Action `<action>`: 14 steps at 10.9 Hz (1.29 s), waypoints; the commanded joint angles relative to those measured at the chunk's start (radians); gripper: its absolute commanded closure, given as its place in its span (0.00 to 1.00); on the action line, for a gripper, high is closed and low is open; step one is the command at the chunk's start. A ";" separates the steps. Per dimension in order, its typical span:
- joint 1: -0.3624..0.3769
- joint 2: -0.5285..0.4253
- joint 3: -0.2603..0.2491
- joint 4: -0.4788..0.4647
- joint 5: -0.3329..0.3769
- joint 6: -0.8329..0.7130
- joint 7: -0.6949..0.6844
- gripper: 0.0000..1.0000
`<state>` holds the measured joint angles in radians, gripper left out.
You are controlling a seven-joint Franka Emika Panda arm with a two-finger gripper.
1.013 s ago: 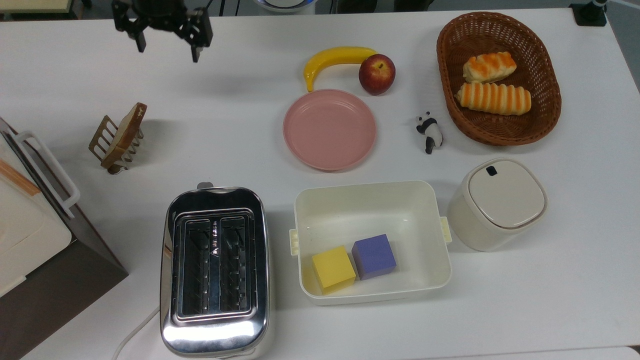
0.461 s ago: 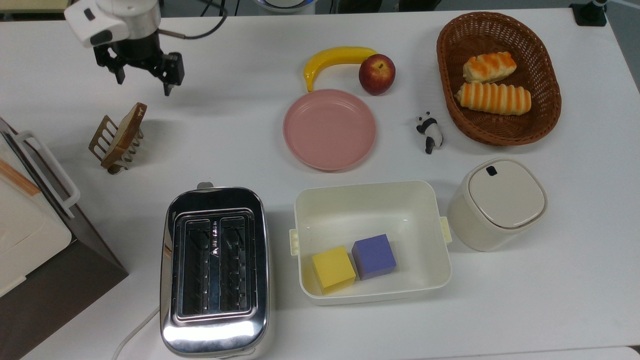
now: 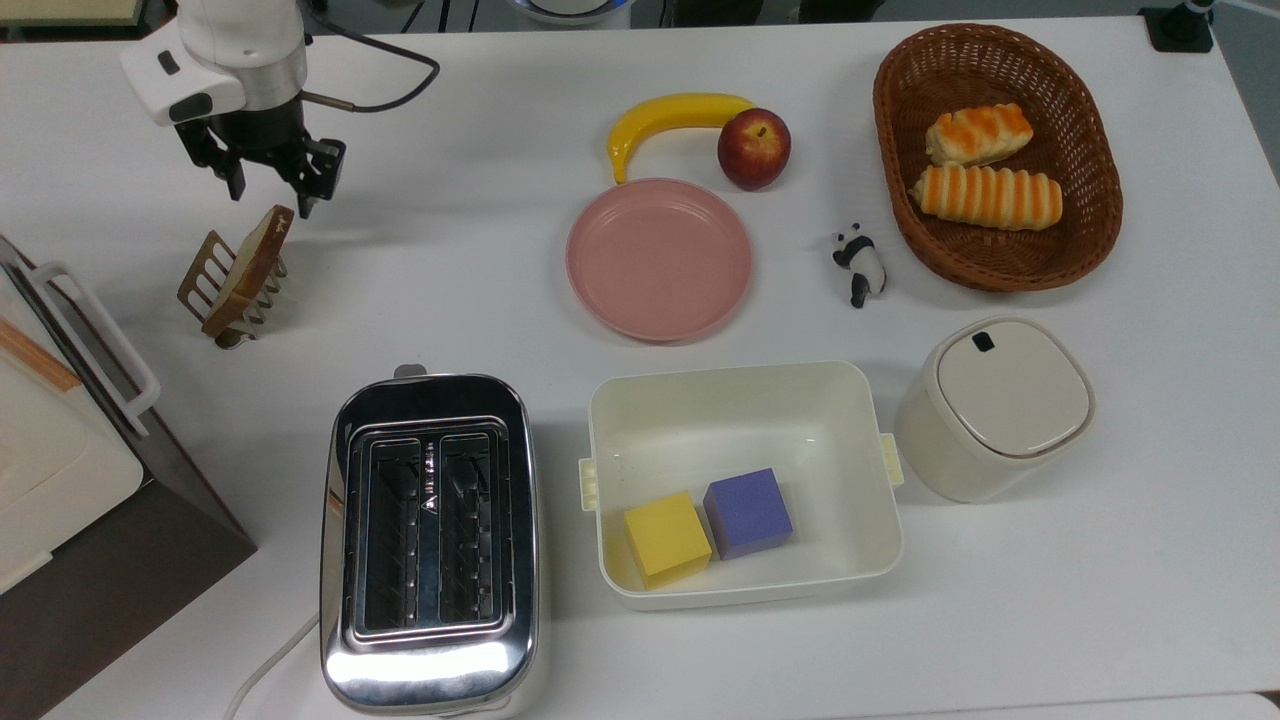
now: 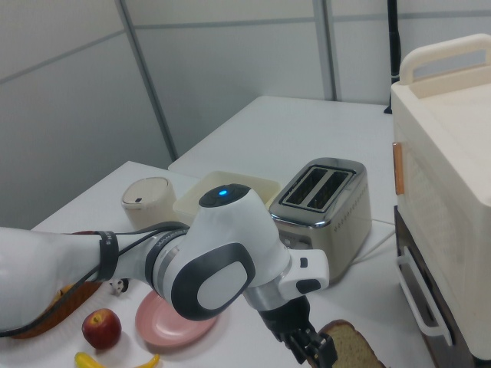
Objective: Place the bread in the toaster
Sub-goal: 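Lower the gripper and close it on the bread slice's crust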
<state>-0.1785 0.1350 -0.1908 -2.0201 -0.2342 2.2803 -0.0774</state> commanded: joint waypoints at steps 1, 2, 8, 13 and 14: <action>-0.006 0.008 0.004 -0.003 -0.017 0.045 -0.018 0.40; -0.004 0.015 0.004 -0.003 -0.020 0.047 -0.019 0.46; -0.010 -0.009 0.001 0.003 -0.022 0.031 -0.108 0.99; -0.024 -0.034 0.001 0.110 -0.020 0.028 -0.111 0.99; -0.021 -0.035 0.002 0.142 -0.007 0.022 -0.113 0.99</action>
<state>-0.1995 0.1231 -0.1908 -1.9138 -0.2392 2.3016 -0.1709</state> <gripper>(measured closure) 0.916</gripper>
